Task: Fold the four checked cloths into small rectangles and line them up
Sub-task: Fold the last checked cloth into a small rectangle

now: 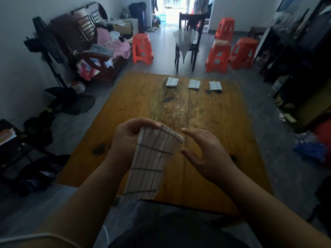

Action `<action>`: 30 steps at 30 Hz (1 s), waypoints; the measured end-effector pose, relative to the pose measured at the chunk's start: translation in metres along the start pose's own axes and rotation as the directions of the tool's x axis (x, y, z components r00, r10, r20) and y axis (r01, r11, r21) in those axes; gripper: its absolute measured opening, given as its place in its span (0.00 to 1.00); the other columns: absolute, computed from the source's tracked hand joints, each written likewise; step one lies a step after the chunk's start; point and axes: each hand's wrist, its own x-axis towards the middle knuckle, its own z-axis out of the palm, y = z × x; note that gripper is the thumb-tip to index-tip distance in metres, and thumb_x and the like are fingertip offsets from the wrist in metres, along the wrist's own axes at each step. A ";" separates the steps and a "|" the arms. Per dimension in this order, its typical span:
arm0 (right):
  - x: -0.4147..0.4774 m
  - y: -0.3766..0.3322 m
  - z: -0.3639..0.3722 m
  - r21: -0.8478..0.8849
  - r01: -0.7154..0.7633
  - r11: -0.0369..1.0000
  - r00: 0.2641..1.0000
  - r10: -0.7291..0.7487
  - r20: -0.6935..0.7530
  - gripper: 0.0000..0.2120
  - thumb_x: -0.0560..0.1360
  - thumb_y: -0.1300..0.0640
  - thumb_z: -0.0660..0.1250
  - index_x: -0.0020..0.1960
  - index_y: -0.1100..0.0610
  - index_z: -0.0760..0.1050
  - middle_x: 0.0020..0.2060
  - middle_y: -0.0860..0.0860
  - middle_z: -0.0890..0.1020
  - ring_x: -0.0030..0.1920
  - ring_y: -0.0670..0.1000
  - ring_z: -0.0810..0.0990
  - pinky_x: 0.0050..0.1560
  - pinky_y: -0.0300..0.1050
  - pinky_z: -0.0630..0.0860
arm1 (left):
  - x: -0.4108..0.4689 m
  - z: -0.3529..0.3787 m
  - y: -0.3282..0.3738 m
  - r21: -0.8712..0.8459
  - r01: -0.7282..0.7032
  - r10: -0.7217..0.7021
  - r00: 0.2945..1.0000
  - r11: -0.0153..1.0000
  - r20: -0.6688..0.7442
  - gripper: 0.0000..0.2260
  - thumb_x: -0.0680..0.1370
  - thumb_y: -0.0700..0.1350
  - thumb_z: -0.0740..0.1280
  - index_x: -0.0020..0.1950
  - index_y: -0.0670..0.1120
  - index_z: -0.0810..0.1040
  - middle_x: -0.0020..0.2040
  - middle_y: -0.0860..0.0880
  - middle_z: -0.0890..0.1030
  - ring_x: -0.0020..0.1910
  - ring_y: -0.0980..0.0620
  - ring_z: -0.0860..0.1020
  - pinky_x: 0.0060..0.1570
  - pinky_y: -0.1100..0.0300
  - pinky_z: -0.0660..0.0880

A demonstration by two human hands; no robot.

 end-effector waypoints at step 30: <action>0.035 -0.042 -0.010 0.333 -0.283 0.899 0.887 0.114 0.447 0.08 0.81 0.57 0.65 0.54 0.48 0.82 0.47 0.44 0.85 0.49 0.41 0.83 0.51 0.42 0.81 | 0.014 -0.085 -0.001 0.260 0.141 -0.183 0.972 0.955 0.146 0.11 0.77 0.33 0.67 0.41 0.46 0.85 0.51 0.47 0.85 0.53 0.47 0.83 0.49 0.52 0.81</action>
